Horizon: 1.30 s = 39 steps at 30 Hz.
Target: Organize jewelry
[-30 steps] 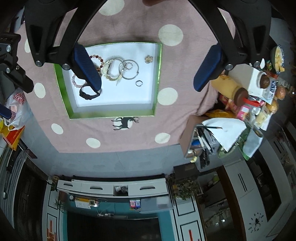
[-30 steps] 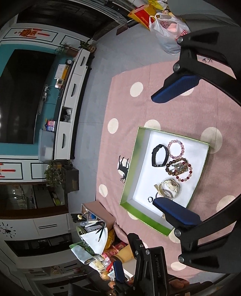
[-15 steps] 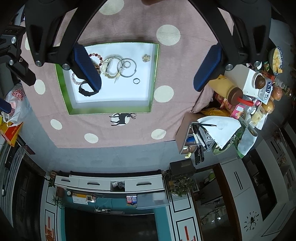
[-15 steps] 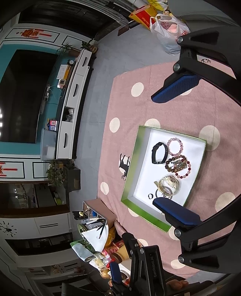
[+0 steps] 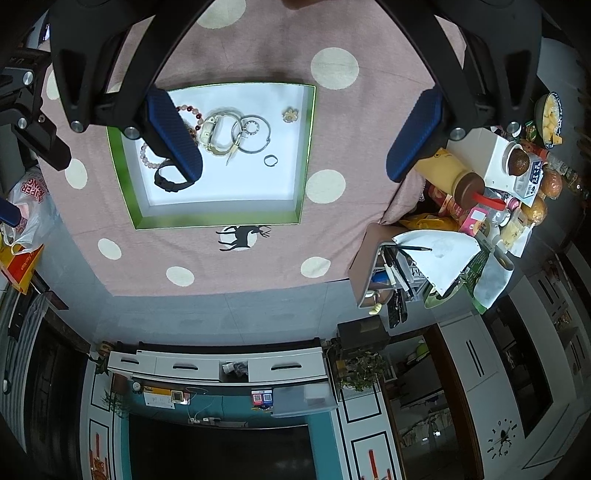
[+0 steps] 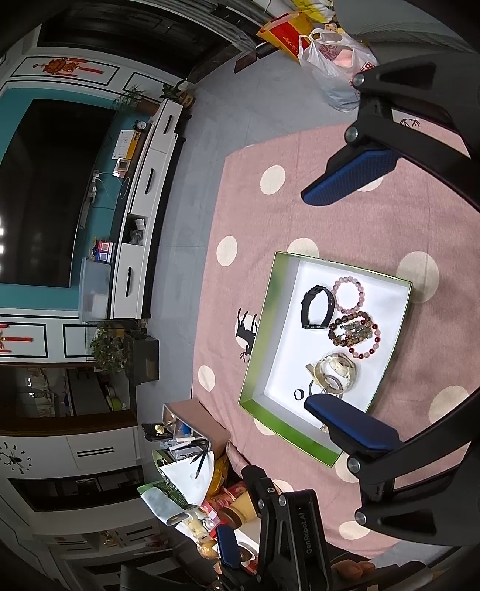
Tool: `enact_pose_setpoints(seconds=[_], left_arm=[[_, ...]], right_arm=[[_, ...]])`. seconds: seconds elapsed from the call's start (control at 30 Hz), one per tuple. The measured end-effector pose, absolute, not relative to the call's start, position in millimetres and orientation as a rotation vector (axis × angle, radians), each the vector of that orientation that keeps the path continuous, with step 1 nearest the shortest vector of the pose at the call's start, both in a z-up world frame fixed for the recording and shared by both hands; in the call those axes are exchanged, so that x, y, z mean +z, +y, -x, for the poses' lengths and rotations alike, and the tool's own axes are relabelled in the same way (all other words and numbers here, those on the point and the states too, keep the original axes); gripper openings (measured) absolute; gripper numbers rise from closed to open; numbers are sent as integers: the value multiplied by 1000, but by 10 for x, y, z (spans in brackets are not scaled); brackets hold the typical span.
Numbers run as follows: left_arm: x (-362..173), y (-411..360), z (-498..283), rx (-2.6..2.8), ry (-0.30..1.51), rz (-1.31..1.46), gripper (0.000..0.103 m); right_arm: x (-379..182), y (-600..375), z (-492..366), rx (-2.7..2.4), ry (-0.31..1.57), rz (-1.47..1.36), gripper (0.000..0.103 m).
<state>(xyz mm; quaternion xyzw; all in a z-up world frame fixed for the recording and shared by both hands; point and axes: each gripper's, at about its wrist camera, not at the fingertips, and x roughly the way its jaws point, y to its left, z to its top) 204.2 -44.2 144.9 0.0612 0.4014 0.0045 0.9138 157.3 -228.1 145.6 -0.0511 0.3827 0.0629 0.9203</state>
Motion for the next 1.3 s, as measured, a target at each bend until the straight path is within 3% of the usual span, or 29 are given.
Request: enact_pose_setpoints(seconds=[1.3], left_arm=[[1287,-423,-2163,15,854,-128,101]], right_arm=[[1407,-2289,-1629,127,795,105,102]])
